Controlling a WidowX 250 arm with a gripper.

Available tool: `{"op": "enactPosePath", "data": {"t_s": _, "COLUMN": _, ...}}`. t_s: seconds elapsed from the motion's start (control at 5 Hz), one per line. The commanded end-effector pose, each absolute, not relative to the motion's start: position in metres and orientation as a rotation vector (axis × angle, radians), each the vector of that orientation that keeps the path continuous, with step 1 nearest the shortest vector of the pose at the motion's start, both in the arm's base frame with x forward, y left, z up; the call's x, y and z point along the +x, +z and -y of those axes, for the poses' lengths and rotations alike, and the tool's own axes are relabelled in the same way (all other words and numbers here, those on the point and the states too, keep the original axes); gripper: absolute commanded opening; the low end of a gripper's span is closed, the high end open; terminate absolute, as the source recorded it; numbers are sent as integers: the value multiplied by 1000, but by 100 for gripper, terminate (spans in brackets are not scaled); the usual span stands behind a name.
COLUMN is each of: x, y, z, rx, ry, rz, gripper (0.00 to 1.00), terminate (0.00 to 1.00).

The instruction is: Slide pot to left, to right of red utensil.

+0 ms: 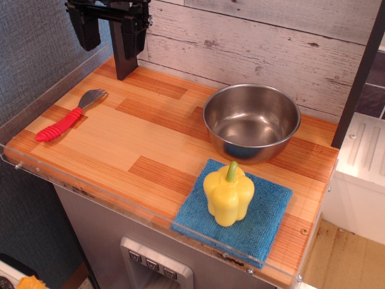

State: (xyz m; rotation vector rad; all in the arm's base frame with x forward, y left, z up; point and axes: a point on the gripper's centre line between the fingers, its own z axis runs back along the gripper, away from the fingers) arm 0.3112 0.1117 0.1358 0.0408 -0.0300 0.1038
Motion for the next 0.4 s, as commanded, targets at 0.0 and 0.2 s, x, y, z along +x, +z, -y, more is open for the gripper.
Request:
{"op": "enactPosePath", "data": {"t_s": 0.0, "x": 311, "y": 136, "z": -112, "rx": 41, "ry": 104, "rz": 30, "gripper": 100, "terminate": 0}}
{"op": "enactPosePath", "data": {"t_s": 0.2, "x": 320, "y": 135, "z": -93, "rx": -57, "ry": 131, "rz": 93, "gripper": 100, "terminate": 0}}
